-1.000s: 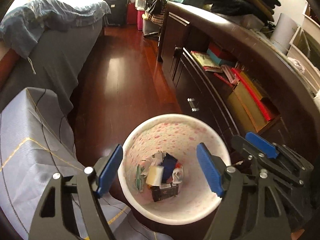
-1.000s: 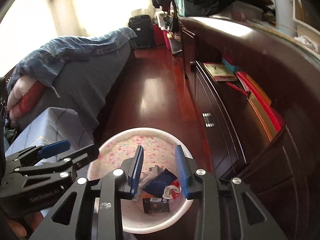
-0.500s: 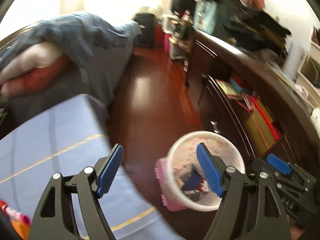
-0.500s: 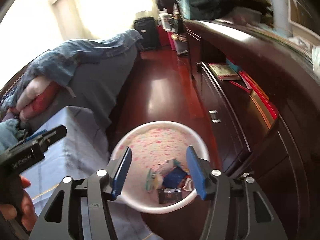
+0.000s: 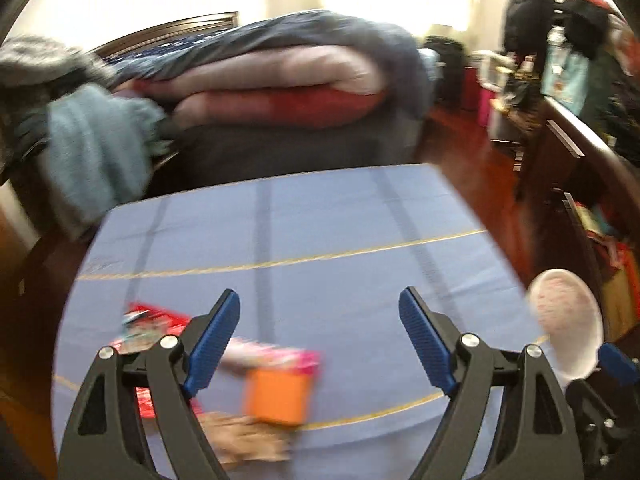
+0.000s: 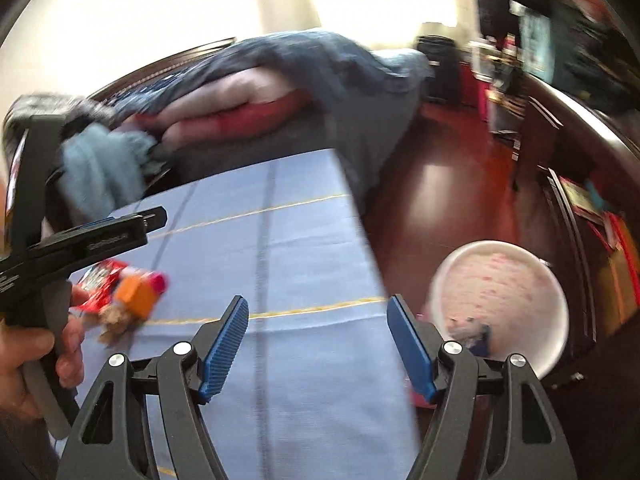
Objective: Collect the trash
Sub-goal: 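Move both grippers back over the table, then grasp the red snack bag with the left gripper while the right grasps the orange cube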
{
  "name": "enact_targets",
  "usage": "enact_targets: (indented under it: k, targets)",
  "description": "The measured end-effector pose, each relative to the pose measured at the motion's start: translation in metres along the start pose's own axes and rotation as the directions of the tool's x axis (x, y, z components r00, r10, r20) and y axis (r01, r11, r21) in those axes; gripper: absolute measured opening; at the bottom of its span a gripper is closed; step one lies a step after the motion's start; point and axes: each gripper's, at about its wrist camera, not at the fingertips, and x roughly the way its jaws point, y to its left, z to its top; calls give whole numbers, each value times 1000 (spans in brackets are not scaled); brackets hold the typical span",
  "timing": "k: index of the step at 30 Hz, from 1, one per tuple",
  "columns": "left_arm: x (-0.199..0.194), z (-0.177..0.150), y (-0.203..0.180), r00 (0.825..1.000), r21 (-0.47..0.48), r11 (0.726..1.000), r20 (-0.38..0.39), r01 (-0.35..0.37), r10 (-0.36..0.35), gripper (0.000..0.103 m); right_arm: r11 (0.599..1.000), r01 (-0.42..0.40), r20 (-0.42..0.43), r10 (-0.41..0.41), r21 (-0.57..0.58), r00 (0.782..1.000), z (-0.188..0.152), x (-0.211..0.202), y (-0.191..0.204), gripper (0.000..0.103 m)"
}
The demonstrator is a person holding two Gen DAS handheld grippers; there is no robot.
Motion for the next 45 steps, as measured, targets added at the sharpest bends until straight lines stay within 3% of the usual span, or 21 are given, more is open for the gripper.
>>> enact_targets:
  k: [13,15,19,24,37,41,45]
  targets:
    - [13,-23,124,985,-159,975,-97,-157,142,88,990,-88,-51,83,-113,995,-8,10,78,73]
    - [19,-29,137,986,-200,971,-123,-135,112,88,987,-96,-57,90,-129,994,-7,13,88,73]
    - [31,-44,157,986,-313,950,-160,-11,-42,89,983,-111,-70,102,-147,992,-8,18,104,73]
    - [44,-51,158,979,-368,929,-168,48,-117,89,980,-117,-81,105,-163,991,-8,24,120,73]
    - [48,-56,164,982,-366,928,-138,71,-130,34,977,-133,-102,117,-167,988,0,55,155,73]
    - [39,-53,168,991,-346,938,-108,34,-76,30,977,-144,-117,126,-159,985,3,67,168,72]
    - [23,-48,178,997,-336,942,-64,7,-31,30,979,-131,-137,110,-155,984,4,82,181,65]
